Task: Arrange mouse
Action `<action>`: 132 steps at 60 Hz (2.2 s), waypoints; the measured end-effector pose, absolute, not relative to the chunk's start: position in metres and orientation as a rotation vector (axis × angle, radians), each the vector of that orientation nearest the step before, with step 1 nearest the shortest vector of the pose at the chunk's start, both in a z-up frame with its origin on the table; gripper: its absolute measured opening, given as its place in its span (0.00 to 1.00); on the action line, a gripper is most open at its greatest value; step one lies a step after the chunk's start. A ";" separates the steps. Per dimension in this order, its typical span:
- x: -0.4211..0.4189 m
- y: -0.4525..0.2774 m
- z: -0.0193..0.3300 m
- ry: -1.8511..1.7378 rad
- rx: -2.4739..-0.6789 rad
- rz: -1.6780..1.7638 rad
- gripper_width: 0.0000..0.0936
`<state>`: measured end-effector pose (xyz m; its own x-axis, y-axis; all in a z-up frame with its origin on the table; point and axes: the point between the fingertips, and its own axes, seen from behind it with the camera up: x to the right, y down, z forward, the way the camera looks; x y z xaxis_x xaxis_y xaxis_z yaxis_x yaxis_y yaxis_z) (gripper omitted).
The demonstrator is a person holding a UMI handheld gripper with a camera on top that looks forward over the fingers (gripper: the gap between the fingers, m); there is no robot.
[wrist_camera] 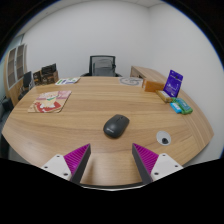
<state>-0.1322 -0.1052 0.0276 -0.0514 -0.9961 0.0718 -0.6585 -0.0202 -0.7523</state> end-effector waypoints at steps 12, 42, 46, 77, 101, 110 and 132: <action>-0.085 -0.106 0.009 1.725 -1.749 -0.851 0.93; -0.009 -0.105 -0.011 1.755 -1.729 -0.803 0.93; -0.004 -0.104 -0.012 1.771 -1.716 -0.799 0.94; 0.008 -0.108 -0.020 1.809 -1.692 -0.797 0.49; 0.042 -0.066 0.050 1.707 -1.673 -0.824 0.34; 0.091 0.008 0.116 1.583 -1.644 -0.799 0.34; 0.160 0.210 0.099 1.420 -1.715 -0.686 0.34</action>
